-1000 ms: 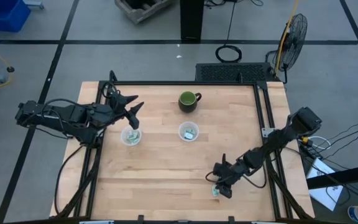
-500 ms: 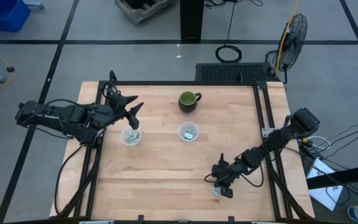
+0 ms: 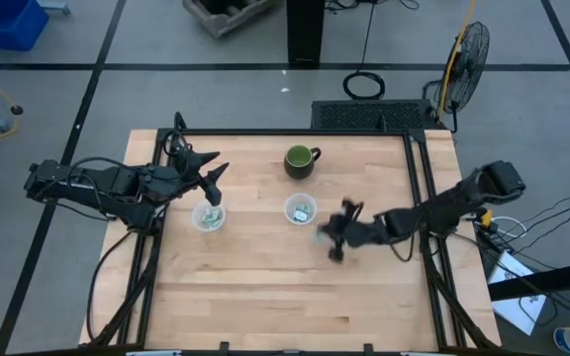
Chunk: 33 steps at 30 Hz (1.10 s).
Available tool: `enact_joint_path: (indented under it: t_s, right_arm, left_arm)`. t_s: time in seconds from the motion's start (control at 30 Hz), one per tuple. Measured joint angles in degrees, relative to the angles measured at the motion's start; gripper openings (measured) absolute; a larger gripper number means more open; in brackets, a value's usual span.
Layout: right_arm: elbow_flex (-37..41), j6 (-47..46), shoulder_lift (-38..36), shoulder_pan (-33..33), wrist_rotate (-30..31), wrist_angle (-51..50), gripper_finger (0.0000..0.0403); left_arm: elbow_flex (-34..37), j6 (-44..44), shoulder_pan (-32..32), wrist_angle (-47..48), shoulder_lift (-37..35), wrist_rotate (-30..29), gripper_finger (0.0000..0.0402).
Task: Pick and place Stevia / Truvia into bins
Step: Put the white stevia packet into the right transparent container, then return to Home Position
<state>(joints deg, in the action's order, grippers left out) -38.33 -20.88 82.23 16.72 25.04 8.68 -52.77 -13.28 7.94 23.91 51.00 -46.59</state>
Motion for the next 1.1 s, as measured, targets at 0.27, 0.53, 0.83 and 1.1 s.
enact_joint_path:
  t_s: [0.27, 0.53, 0.83, 1.1]
  right_arm:
    - [-0.02, 14.11, -0.15, -14.5, 9.39, 18.5, 0.0001]
    - [0.02, 8.02, 8.42, -21.98, -9.81, 20.05, 0.0001]
    - [-0.02, 9.96, 9.78, -21.12, -10.31, 17.74, 0.0004]
    - [-0.02, 12.67, 9.75, -21.12, -11.77, 17.19, 0.0039]
  left_arm:
    - [0.0, 0.0, 0.0, 0.01, 0.0, 0.0, 0.0184]
    - [0.0, -0.4, -0.02, 0.42, -0.01, 0.02, 0.0184]
    - [0.0, 0.7, -0.01, 0.33, -0.02, 0.0, 0.0184]
    - [0.0, 0.63, -0.04, 0.25, 0.0, 0.0, 0.0184]
